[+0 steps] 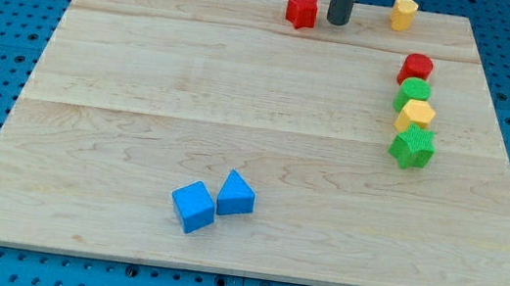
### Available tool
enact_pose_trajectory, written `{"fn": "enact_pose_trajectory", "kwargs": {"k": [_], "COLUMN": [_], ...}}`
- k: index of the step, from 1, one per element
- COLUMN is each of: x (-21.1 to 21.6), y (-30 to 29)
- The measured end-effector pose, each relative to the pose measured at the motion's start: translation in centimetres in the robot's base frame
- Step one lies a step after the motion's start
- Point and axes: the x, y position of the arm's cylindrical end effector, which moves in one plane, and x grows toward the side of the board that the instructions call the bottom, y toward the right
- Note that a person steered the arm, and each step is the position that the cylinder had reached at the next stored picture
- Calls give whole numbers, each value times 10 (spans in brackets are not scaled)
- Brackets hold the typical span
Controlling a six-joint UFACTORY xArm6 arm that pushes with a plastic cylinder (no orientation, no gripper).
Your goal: Move the red star diagonally to the yellow hexagon
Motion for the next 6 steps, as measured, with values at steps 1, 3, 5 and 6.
{"fn": "enact_pose_trajectory", "kwargs": {"k": [1, 3, 5, 6], "x": [1, 19, 56, 88], "y": [-52, -144, 117, 203]}}
